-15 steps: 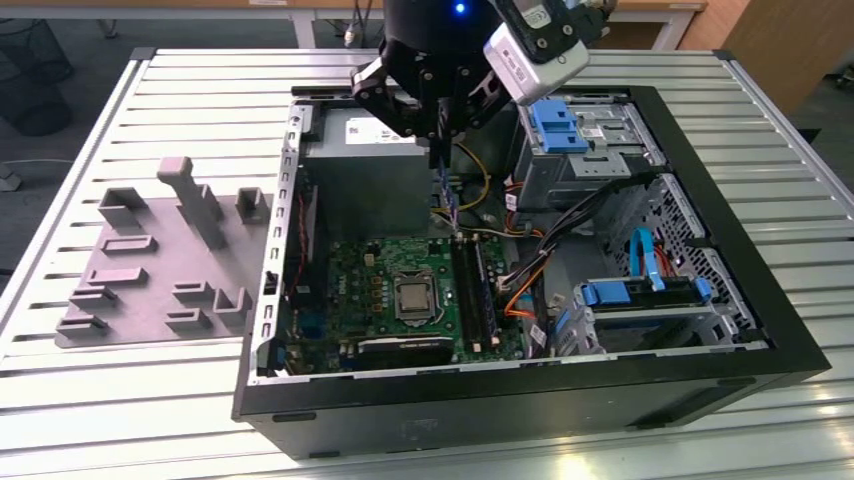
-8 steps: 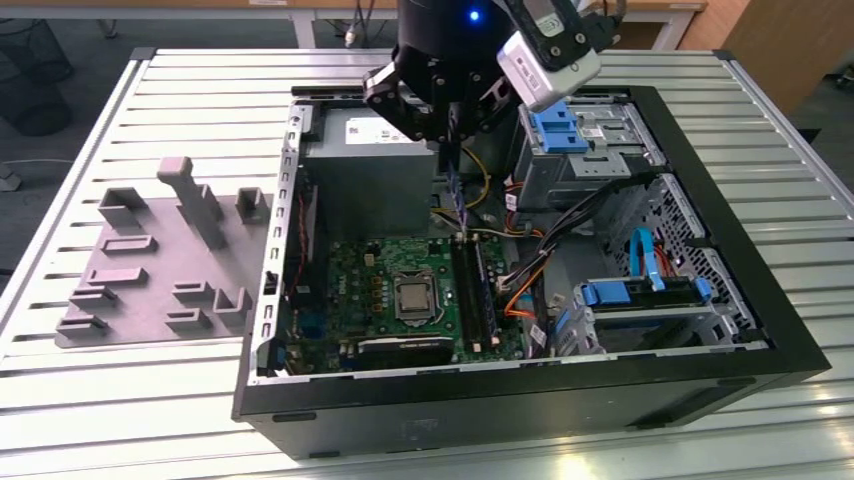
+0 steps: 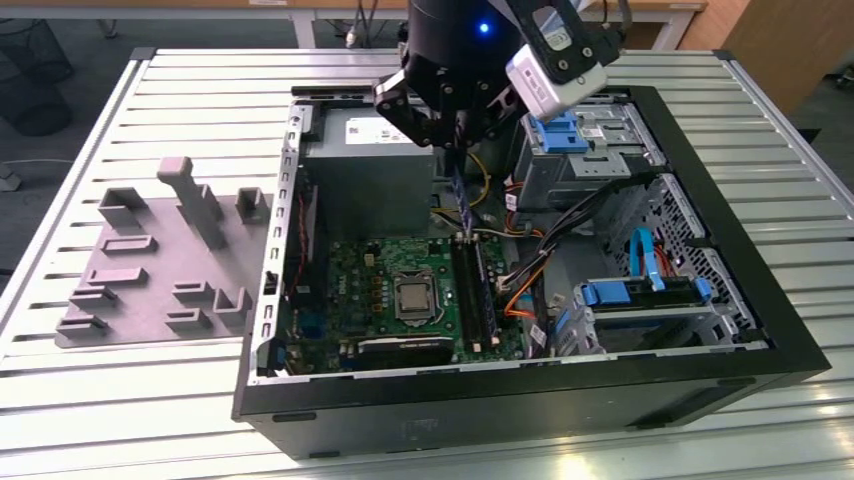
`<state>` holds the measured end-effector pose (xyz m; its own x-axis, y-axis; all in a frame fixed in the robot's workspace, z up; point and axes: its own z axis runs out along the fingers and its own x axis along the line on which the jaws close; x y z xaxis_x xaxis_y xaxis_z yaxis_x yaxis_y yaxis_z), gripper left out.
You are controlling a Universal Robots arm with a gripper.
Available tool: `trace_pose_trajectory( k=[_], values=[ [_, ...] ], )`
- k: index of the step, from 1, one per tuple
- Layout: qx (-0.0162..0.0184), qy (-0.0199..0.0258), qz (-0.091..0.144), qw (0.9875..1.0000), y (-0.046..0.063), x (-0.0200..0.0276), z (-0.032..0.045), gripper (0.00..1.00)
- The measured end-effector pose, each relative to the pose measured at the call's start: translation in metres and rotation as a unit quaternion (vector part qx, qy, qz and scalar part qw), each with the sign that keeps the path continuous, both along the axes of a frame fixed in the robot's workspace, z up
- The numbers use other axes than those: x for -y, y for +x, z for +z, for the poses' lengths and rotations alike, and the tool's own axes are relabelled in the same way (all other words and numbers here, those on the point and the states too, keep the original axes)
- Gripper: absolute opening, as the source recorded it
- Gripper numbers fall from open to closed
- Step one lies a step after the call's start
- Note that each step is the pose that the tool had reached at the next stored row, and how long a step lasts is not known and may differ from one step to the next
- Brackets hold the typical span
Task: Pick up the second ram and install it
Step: 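Insert the second ram into the second slot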
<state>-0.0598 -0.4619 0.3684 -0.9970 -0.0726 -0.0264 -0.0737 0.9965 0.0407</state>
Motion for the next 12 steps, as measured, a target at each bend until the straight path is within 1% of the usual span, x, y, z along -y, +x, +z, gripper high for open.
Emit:
trace_pose_trajectory(
  k=[3,12],
  values=[
    [-0.0030,0.0000,-0.001,1.0000,0.0019,0.0000,-0.0025,0.14],
    [-0.0031,0.0000,-0.001,1.0000,0.0019,0.0000,-0.0028,0.14]
  ],
)
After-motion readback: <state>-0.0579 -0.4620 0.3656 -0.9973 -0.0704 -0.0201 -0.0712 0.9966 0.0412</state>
